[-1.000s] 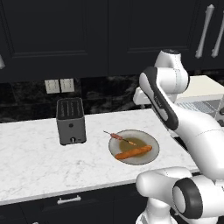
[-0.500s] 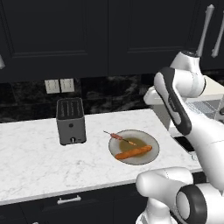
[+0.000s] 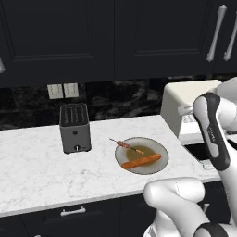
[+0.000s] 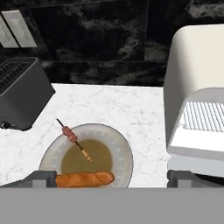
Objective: Pick up the kebab skewer and baguette bread, and place them inside the toaster oven. Close the toaster oven door and start by setting the timer.
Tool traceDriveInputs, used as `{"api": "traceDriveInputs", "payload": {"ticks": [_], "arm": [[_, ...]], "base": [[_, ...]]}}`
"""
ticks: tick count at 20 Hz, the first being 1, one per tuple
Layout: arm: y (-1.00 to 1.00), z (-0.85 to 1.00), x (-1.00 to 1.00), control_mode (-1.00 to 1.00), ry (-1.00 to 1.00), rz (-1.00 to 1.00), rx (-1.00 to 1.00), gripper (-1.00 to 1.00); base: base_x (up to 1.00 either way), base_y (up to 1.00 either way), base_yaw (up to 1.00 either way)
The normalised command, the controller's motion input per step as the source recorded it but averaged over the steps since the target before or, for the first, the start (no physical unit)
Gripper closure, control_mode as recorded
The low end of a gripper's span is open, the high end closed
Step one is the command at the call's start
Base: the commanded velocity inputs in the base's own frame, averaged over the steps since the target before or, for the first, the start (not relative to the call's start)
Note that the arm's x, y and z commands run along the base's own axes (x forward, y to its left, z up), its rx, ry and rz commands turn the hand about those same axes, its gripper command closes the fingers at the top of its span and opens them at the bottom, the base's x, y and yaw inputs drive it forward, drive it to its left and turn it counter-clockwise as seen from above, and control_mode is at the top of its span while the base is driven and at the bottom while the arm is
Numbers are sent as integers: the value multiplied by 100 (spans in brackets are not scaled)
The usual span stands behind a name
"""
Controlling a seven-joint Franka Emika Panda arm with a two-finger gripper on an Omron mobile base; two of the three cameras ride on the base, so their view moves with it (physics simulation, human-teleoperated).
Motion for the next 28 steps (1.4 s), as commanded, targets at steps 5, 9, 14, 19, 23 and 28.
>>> {"api": "traceDriveInputs", "payload": {"ticks": [5, 9, 14, 19, 23, 28], "arm": [[-75, -7, -1, -100, -38, 0, 0, -100], [-81, -7, 0, -100, -22, 0, 0, -100], [-76, -24, 0, -100, -12, 0, 0, -100], [-34, -31, 1, -100, -2, 0, 0, -100], [-33, -42, 19, -100, -1, 1, 0, -100], [-16, -35, 49, -100, -2, 5, 0, -100]], "base": [[0, 0, 0], [0, 0, 0], [0, 0, 0], [0, 0, 0], [0, 0, 0], [0, 0, 0]]}}
